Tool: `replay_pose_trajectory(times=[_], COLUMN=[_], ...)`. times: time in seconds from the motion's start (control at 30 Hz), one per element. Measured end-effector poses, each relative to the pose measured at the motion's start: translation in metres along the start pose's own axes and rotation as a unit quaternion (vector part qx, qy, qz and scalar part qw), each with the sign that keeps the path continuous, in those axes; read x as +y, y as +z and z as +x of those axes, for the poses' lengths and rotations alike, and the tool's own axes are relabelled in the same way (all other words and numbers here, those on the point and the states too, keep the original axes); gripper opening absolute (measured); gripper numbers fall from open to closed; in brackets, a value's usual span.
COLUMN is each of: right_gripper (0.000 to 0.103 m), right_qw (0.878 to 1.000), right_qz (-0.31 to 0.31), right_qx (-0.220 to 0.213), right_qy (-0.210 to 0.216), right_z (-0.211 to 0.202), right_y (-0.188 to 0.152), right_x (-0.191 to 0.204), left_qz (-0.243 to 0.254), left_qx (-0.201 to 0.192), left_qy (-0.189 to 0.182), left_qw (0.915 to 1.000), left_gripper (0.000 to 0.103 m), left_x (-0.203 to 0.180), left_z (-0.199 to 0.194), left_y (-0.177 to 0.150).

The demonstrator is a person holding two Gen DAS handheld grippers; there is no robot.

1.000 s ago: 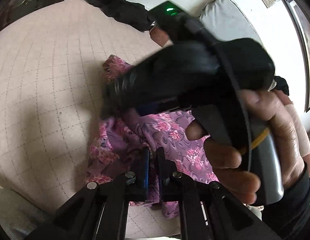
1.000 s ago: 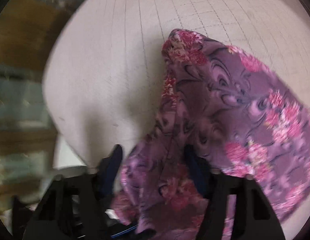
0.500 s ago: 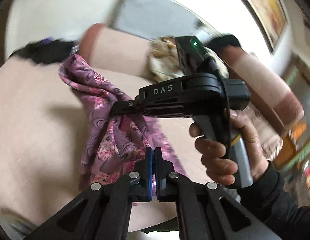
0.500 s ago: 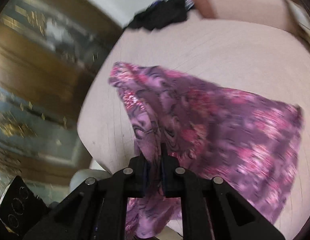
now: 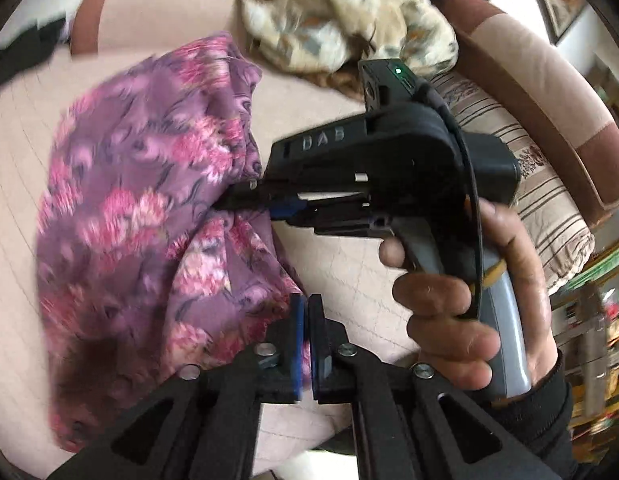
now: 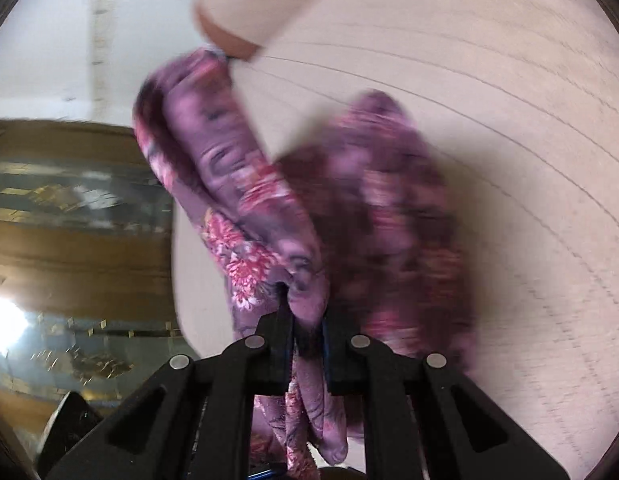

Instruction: Fold small clothes

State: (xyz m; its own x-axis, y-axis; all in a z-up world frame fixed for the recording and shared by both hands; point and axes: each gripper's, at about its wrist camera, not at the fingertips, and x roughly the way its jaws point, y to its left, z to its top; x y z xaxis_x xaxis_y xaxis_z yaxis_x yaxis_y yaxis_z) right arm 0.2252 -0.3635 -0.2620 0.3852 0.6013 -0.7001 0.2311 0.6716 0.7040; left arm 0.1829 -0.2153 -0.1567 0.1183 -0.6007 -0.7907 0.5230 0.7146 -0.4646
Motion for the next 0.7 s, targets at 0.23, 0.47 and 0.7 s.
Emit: replay_pose_trajectory(times=[0.23, 0.47, 0.7], right_gripper=[0.019, 0.073, 0.060], right_qw=[0.997, 0.996, 0.992], right_qz=[0.049, -0.071, -0.106], right_qx=[-0.016, -0.049, -0.002], right_qy=[-0.058, -0.032, -0.073], right_z=[-0.008, -0.038, -0.010], right_y=[0.007, -0.018, -0.068], right_x=[-0.027, 0.023, 0.039], left_qz=[-0.050, -0.047, -0.077], left_qx=[-0.019, -0.095, -0.061], left_qy=[-0.091, 0.014, 0.046], left_qw=[0.9944, 0.9943, 0.9941], left_gripper=[0.022, 0.057, 0.057], left_x=[0.029, 0.072, 0.102], left_z=[-0.042, -0.088, -0.046], left_y=[-0.008, -0.014, -0.036])
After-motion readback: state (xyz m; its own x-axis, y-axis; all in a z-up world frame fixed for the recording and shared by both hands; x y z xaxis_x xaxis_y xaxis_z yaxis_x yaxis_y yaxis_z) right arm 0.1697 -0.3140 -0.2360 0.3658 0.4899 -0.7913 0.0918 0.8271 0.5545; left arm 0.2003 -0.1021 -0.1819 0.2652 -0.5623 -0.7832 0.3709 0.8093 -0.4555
